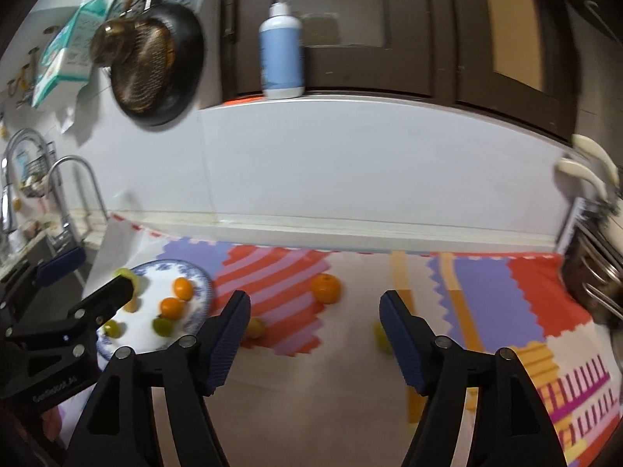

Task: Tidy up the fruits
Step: 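Withdraw both tools from the plate toward a large orange and yellow-green apple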

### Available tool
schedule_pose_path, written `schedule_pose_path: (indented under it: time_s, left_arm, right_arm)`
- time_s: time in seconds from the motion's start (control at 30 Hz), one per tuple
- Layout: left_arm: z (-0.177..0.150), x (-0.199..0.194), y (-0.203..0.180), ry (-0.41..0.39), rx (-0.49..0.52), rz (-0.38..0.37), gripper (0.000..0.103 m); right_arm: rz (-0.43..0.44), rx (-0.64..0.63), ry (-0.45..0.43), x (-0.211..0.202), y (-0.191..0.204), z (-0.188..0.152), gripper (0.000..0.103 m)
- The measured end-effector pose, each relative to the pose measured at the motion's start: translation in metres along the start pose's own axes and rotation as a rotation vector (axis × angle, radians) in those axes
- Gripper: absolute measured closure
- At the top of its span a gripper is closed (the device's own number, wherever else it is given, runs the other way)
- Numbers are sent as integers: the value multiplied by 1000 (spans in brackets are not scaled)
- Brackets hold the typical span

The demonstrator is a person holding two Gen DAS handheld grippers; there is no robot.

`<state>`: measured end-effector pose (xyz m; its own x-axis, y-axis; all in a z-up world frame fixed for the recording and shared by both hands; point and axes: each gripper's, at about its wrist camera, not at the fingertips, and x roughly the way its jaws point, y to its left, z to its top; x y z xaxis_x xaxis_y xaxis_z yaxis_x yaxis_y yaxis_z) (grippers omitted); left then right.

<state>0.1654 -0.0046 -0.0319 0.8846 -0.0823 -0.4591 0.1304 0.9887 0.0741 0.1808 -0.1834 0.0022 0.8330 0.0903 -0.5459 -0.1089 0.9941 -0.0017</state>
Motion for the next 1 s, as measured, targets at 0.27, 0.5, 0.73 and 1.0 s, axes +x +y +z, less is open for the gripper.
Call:
schedule_pose_path:
  time_s: [0.27,0.5,0.73,1.0]
  left_arm:
    - [-17,25,-18,60,35,19,26]
    - [-26,56,-28,153,31,-3,27]
    - [-41,94,-27,250,20,-13,35]
    - [-44,113,-27,276,-2,-19,37]
  right_arm:
    - [-87,60,31,19,-27,-21,30]
    - [-96,104,98,53,-49,-29,30]
    - [-103,103,168,89,-54,-41,27]
    - [-112,149,238,124,-63,-52,27]
